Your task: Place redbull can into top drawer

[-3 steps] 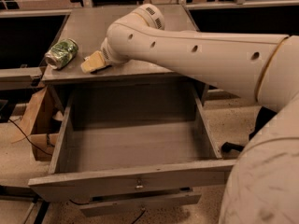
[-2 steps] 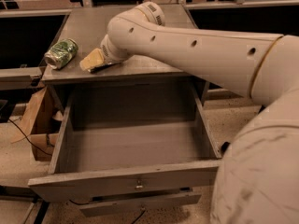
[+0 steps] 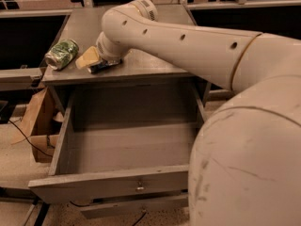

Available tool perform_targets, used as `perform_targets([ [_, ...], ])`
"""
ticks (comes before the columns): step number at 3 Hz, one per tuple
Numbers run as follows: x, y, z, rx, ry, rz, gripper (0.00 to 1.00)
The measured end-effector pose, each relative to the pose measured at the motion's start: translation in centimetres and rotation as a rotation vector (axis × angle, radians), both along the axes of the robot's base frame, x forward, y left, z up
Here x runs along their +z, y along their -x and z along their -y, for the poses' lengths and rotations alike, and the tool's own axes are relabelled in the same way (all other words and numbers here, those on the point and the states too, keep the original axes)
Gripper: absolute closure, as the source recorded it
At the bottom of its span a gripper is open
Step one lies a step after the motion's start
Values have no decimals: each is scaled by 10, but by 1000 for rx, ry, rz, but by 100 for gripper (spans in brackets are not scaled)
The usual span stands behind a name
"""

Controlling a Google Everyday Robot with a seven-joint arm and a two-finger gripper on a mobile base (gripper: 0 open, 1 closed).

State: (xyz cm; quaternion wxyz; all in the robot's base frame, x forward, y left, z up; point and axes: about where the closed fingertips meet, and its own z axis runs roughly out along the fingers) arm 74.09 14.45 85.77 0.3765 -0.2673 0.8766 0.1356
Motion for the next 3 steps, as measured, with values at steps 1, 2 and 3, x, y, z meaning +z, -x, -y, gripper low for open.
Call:
perform_targets([
  [1, -5, -8, -7, 0, 15, -18, 0],
  [2, -8, -13, -14, 6, 31, -27, 0],
  [3, -13, -17, -18, -2, 45, -35, 17],
])
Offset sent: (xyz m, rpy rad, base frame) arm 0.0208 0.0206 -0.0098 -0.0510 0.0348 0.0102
